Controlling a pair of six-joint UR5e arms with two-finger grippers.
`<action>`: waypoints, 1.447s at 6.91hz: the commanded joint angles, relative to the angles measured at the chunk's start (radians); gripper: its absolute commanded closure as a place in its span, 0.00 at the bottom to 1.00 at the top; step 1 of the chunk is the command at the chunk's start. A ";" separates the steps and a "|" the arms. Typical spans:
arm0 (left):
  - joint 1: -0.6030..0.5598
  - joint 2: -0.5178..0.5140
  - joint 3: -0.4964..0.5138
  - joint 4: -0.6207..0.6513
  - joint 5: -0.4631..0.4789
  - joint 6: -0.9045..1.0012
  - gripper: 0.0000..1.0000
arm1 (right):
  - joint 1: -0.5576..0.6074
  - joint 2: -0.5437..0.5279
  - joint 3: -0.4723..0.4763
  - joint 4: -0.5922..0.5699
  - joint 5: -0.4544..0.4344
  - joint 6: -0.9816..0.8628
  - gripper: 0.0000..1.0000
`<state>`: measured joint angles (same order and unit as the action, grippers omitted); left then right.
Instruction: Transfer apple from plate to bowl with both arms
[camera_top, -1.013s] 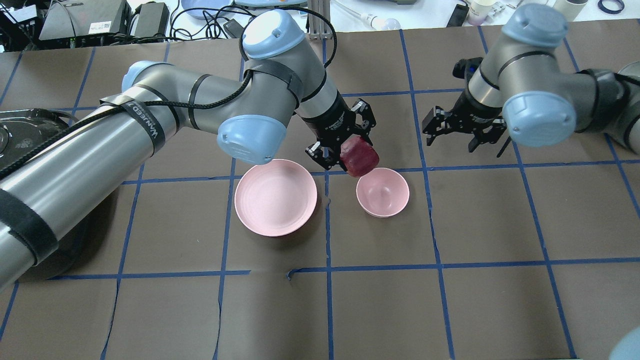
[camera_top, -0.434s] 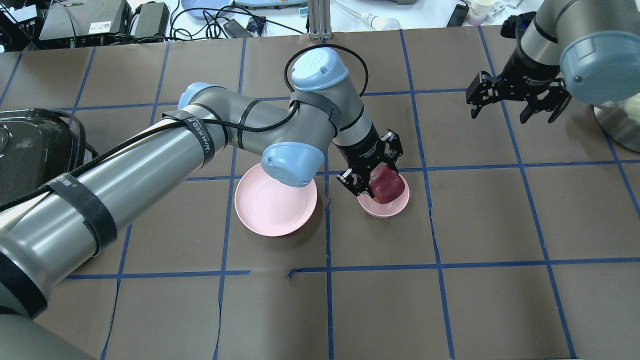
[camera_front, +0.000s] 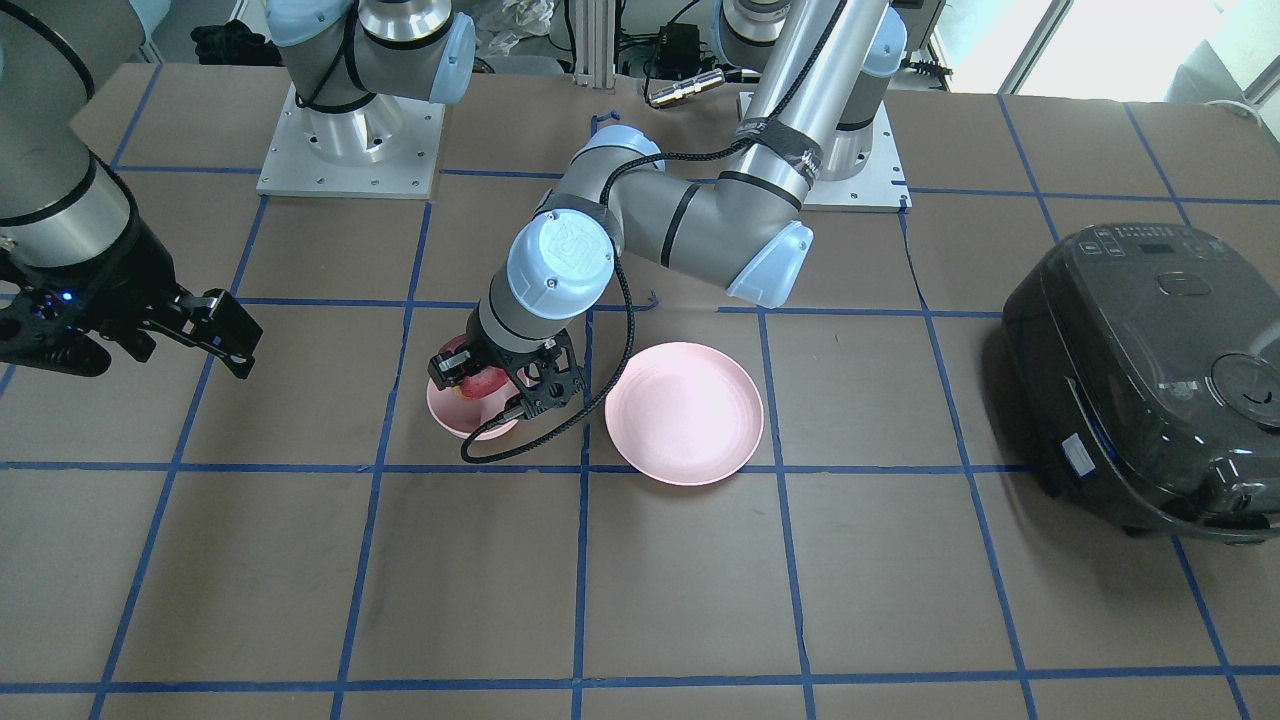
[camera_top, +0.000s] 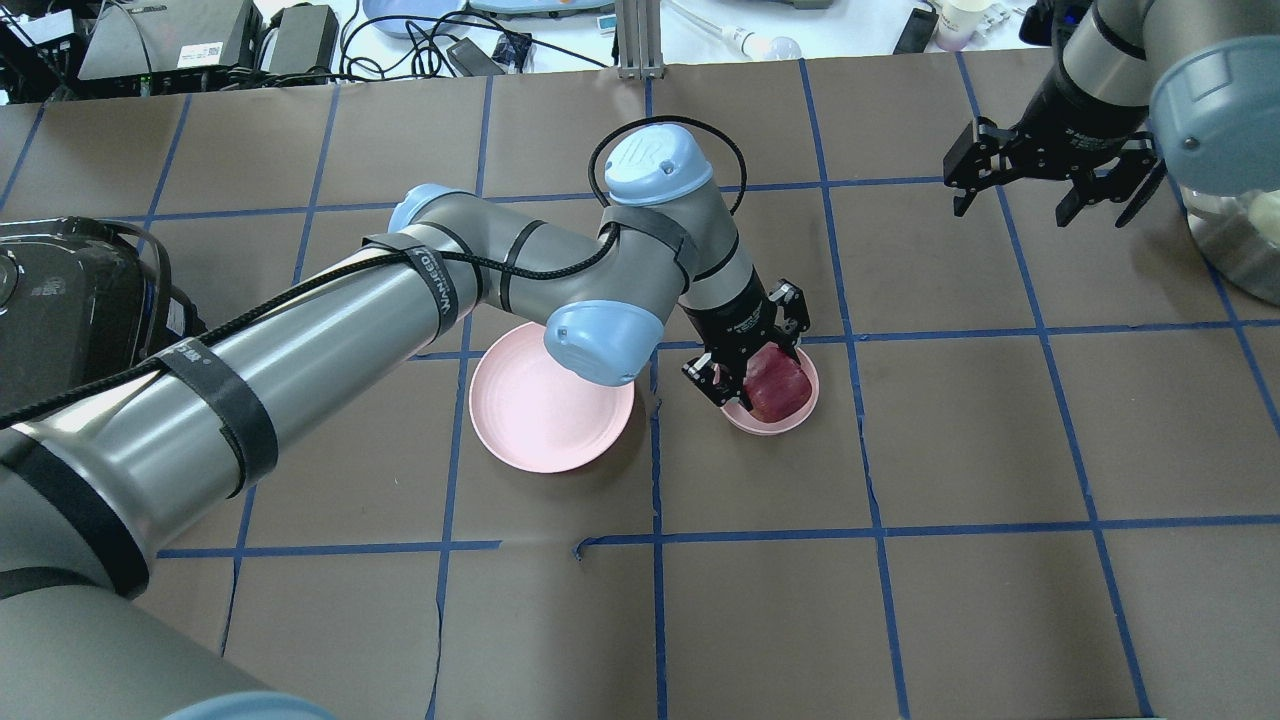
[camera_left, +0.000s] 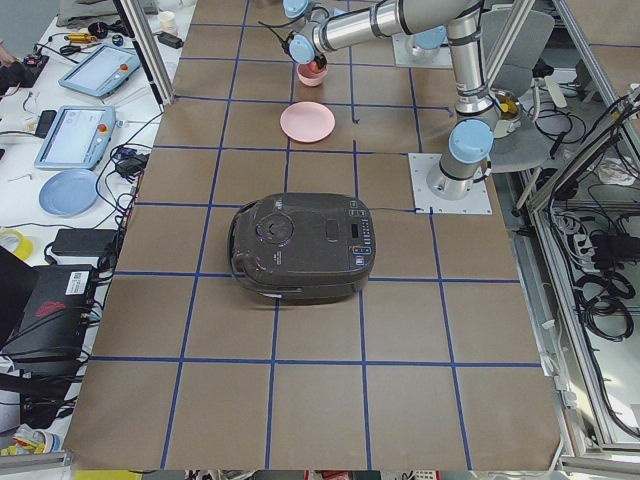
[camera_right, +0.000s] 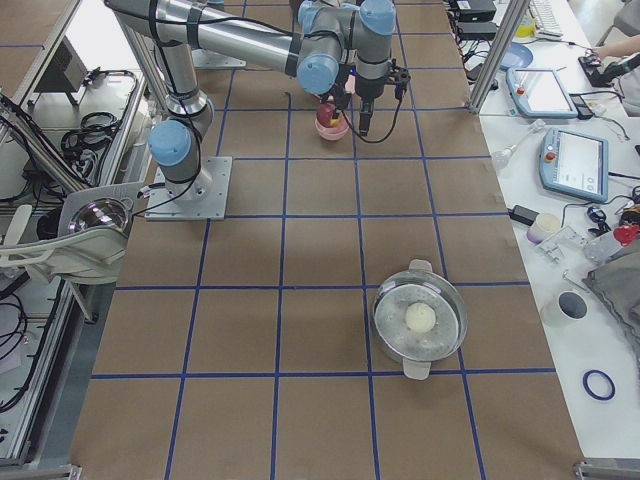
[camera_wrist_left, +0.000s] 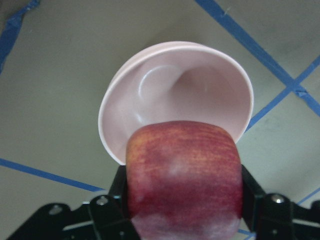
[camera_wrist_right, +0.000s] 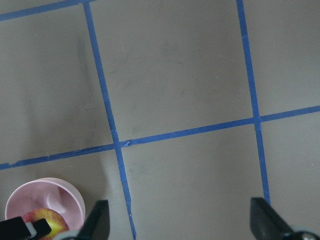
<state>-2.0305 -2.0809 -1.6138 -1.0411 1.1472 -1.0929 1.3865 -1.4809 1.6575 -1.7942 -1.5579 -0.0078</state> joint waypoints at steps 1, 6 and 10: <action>0.001 0.011 0.008 0.018 0.023 0.004 0.00 | 0.003 -0.042 -0.001 0.006 0.002 -0.001 0.00; 0.110 0.221 0.040 -0.074 0.125 0.200 0.00 | 0.147 -0.107 -0.004 0.079 0.002 -0.001 0.00; 0.246 0.496 0.038 -0.455 0.321 0.702 0.00 | 0.151 -0.137 -0.008 0.173 -0.010 0.000 0.00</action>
<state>-1.8164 -1.6644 -1.5740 -1.4052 1.3720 -0.5740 1.5365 -1.6121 1.6497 -1.6380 -1.5653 -0.0082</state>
